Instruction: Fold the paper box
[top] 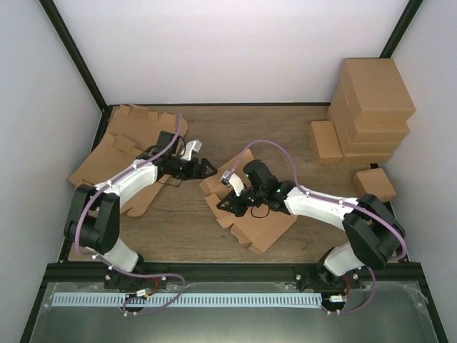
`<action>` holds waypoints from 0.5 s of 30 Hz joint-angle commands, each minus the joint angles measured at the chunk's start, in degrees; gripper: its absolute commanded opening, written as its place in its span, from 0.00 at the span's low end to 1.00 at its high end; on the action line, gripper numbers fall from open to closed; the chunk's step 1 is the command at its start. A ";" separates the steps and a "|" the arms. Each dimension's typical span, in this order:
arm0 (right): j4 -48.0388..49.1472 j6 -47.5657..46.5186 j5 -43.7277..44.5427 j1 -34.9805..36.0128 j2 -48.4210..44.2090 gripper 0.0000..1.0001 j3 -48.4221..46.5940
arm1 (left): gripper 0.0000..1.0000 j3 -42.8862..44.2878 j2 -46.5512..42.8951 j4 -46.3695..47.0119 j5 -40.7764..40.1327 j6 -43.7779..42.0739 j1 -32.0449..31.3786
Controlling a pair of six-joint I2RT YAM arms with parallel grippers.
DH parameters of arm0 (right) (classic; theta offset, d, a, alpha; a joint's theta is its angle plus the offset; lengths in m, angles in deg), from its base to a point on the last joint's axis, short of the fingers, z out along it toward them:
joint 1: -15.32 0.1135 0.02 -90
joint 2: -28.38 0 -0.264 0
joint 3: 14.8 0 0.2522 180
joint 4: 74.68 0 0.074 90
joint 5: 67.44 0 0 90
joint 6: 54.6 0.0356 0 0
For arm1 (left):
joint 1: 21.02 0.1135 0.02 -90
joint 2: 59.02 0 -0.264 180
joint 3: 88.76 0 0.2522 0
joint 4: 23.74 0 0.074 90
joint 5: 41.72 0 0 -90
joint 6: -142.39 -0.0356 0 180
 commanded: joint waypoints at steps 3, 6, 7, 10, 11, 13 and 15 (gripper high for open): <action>1.47 -4.47 -0.36 0.62 -2.73 0.01 0.67 | 0.82 3.37 4.69 -2.45 10.59 -3.47 -0.58; 1.37 -5.08 -0.90 0.61 -2.05 0.02 0.47 | 0.76 4.14 6.03 -3.32 10.63 -4.00 -1.70; 1.45 -5.31 -1.43 0.71 -1.80 0.01 0.38 | 0.74 4.51 6.50 -3.90 10.04 -4.40 -2.10; 1.55 -5.90 -2.88 0.69 -1.28 0.02 -0.02 | 0.55 5.72 7.95 -5.64 6.90 -4.68 -2.68; 1.66 -6.07 -3.26 0.69 -1.20 0.02 -0.14 | 0.46 5.97 8.36 -5.75 6.13 -4.48 -2.65; 1.69 -6.20 -4.18 0.77 -1.14 0.08 -0.57 | 0.22 6.00 8.85 -5.47 5.62 -3.84 -2.71; 2.44 -6.10 -5.40 1.00 -1.06 0.17 -0.62 | 0.05 6.01 9.06 -4.95 5.49 -3.25 -2.64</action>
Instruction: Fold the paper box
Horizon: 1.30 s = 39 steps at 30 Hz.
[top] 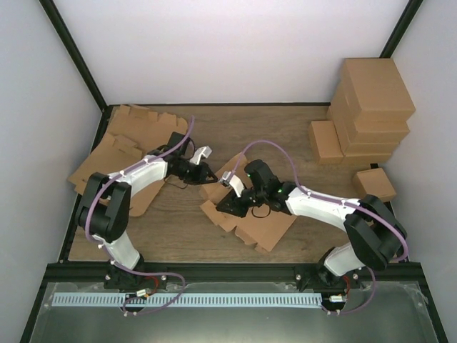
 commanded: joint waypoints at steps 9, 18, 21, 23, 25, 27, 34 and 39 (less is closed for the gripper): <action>9.50 2.57 -6.20 4.80 5.35 0.27 0.40 | 0.04 1.63 -0.32 0.44 0.46 -0.32 -0.62; 13.19 6.16 -0.57 7.65 4.00 0.45 1.92 | 0.04 1.40 -0.75 -1.07 -0.77 -1.71 -0.91; 11.74 6.29 3.68 6.62 0.42 0.45 2.59 | 0.04 1.61 -1.34 -2.17 -1.44 -2.94 -0.88; 10.75 6.31 4.69 4.57 -1.61 0.45 3.15 | 0.04 2.10 -1.67 -3.36 -2.16 -3.95 -1.07; 9.99 6.44 5.83 1.14 -3.85 0.45 4.28 | 0.04 2.96 -2.29 -5.23 -3.79 -5.49 -1.44; 9.20 6.95 8.24 -2.37 -5.78 0.45 5.33 | 0.04 3.89 -3.26 -7.38 -6.57 -7.96 -2.38; 1.00 8.97 25.16 -11.57 -3.03 0.46 2.91 | 0.04 5.85 -7.37 -11.71 -15.00 -13.14 -5.95; 0.79 9.35 25.87 -14.73 0.40 0.45 1.83 | 0.04 5.44 -9.29 -11.81 -17.07 -14.13 -8.02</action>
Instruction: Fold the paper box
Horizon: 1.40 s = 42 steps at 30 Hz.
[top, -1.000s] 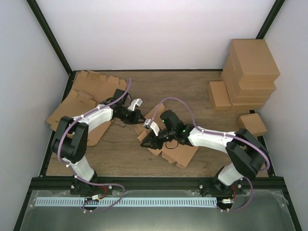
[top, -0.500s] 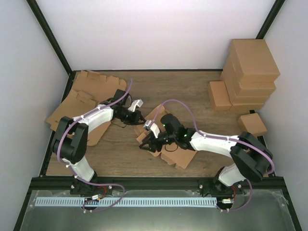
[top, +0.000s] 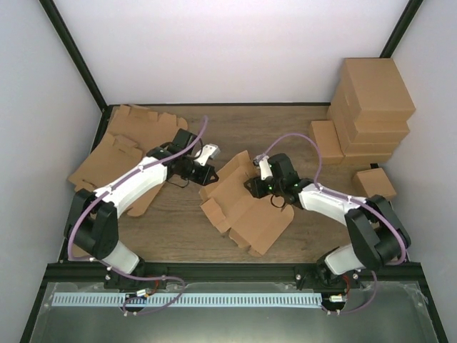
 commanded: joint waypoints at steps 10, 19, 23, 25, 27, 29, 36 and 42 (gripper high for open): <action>-0.60 4.36 3.04 -12.94 8.37 0.45 -6.63 | 0.04 0.65 -2.13 -2.44 -7.86 -4.14 -5.52; -2.61 2.74 1.14 -14.86 13.84 0.47 -10.18 | 0.04 0.91 -1.86 -2.48 -13.24 -4.88 -8.31; -3.39 4.14 1.91 -16.64 15.83 0.50 -10.85 | 0.04 0.98 -2.72 -2.09 -16.65 -5.63 -10.73; -3.88 4.32 1.57 -17.13 16.76 0.50 -11.41 | 0.04 1.06 -3.02 -1.99 -18.96 -5.87 -12.02; -4.52 4.16 1.23 -17.11 17.41 0.52 -11.79 | 0.04 1.05 -3.34 -1.75 -21.73 -6.05 -13.25; -4.60 4.25 0.95 -17.14 17.70 0.53 -11.61 | 0.04 0.96 -3.67 -1.48 -24.84 -6.10 -14.59; -3.92 4.15 -4.79 -17.04 10.38 0.56 -7.10 | 0.04 0.91 -4.26 -0.57 -34.65 -5.63 -16.90; 0.38 4.87 -12.34 -15.32 -6.58 0.58 3.06 | 0.04 3.85 -1.61 -2.12 -32.86 -3.56 -16.90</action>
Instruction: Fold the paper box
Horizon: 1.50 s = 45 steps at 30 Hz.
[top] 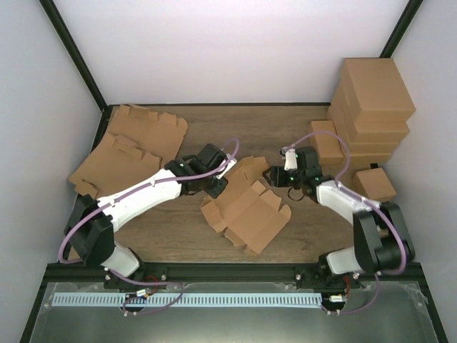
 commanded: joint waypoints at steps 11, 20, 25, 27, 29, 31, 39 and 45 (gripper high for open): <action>17.16 7.72 -9.94 17.17 -16.42 0.49 14.98 | 0.04 4.56 2.46 4.37 15.80 8.60 3.79; 28.86 10.44 -3.99 23.93 -6.70 0.01 14.14 | 0.04 4.81 2.47 5.05 18.89 9.40 4.05; 32.02 9.66 -4.64 28.12 -3.03 0.01 13.01 | 0.04 4.40 2.24 5.82 19.91 10.38 4.91; 33.03 8.69 -4.96 30.66 -3.67 0.01 13.66 | 0.04 4.22 2.38 6.20 20.59 11.04 5.80; 34.91 8.10 -5.03 33.62 -5.50 0.01 15.46 | 0.04 4.13 2.65 6.47 21.21 11.80 6.68; 36.99 7.97 -4.49 36.14 -7.25 0.01 17.65 | 0.04 4.11 2.76 6.71 21.75 12.35 7.36; 43.59 9.93 -2.22 38.74 -0.40 0.01 17.08 | 0.04 1.60 3.38 8.90 21.38 16.90 9.37; 41.72 12.39 5.48 39.26 8.26 0.01 12.48 | 0.04 -7.99 3.21 19.27 28.09 21.37 14.21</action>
